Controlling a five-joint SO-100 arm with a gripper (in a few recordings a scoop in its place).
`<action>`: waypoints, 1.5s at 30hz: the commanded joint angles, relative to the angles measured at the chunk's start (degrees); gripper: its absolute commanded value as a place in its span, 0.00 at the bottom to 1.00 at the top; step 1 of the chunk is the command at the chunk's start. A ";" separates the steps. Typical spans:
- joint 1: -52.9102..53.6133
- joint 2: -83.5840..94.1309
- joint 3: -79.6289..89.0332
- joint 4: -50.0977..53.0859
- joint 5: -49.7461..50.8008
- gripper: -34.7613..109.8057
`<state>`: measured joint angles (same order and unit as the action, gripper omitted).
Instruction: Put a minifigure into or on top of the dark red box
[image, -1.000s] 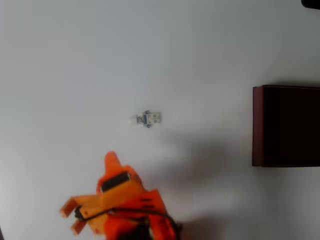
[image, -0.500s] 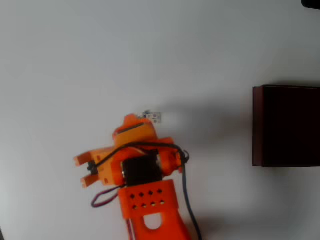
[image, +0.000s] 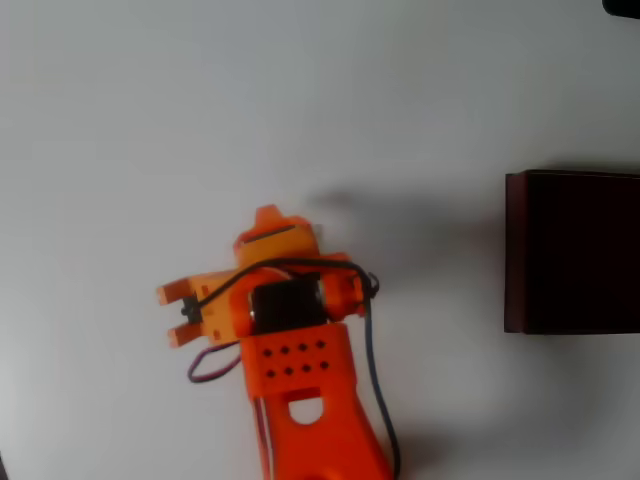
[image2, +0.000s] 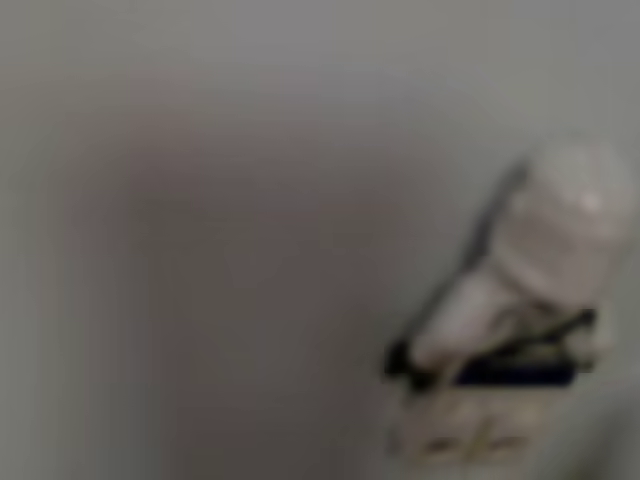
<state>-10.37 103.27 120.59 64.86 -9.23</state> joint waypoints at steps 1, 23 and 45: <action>0.53 -0.88 -2.29 -0.09 -0.88 0.45; 3.34 -11.95 -7.38 -1.41 -0.44 0.42; 3.60 -16.26 -8.88 -3.60 0.79 0.31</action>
<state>-6.50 86.75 113.29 61.52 -8.17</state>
